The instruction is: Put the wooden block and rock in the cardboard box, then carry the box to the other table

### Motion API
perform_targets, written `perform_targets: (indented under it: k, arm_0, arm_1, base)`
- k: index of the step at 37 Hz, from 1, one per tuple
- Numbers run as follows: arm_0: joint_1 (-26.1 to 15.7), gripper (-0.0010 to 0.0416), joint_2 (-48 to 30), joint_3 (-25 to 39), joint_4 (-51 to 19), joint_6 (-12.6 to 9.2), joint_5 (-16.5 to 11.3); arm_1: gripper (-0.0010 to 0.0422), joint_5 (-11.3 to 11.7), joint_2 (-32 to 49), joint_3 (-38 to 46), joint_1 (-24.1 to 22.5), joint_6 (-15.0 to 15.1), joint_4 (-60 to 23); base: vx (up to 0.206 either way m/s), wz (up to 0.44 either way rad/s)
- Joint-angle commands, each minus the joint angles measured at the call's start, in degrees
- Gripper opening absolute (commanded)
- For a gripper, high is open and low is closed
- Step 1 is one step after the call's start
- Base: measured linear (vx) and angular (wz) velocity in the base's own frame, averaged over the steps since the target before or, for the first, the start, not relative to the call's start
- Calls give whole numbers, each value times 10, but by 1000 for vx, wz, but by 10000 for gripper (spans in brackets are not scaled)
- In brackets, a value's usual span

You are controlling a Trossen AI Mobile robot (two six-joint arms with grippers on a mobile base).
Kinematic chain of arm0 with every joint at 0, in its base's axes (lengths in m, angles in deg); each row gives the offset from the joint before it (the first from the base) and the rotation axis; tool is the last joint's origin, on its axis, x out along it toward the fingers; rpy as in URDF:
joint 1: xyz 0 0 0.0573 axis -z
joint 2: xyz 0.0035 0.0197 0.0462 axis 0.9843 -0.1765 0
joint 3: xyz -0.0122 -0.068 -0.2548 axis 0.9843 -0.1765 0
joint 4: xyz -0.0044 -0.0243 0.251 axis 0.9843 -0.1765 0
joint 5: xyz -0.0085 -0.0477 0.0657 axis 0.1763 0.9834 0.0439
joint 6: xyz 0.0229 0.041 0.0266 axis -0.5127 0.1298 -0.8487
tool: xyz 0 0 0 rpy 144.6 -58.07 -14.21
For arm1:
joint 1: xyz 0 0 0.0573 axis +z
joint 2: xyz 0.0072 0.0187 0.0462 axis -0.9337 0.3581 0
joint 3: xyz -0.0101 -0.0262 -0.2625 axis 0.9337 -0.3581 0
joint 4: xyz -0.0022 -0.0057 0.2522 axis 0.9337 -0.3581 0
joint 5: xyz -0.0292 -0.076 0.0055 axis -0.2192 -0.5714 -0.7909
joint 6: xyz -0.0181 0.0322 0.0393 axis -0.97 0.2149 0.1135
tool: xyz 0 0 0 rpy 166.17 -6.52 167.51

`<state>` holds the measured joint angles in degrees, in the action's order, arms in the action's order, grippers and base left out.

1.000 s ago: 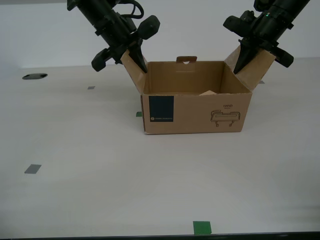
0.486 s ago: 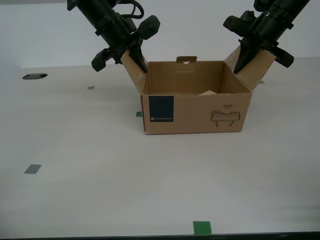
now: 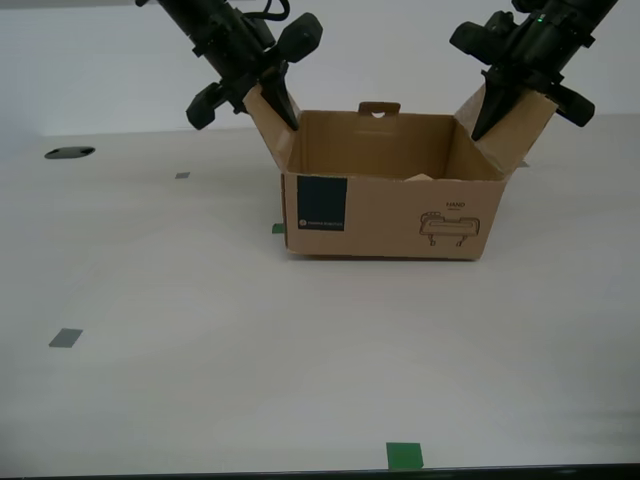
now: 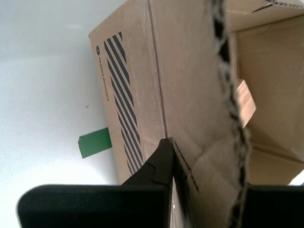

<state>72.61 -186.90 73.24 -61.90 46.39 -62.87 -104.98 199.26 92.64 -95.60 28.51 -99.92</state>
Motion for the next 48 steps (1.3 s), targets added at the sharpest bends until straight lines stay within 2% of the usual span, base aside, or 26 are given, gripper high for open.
perform_targets:
  k: [1,6,26,31,34,48]
  arm_0:
    - [-1,-1,8,0,-4,-5,-7]
    - [-1,-1,25,0,-10,-6,-7]
    - [-1,-1,132,0,-46,-23,-6]
    - [-1,-1,155,0,-49,-28,-6]
    - [-1,-1,162,0,-51,-30,-6]
    - [-1,-1,161,0,-49,-36,-6]
  arm_1:
    - [-1,-8,-7,10,-2,0,-3]
    - [-1,-38,-22,14,-2,0,-15]
    - [-1,-41,-74,13,-9,0,-42]
    - [-1,-78,-75,13,-9,0,-51]
    - [-1,-87,-76,13,-9,-5,-52]
    - [-1,-89,-103,13,-9,-12,-42]
  base:
    - [0,0]
    - [0,0]
    - [0,0]
    - [-5,1]
    - [-15,-2]
    - [-60,12]
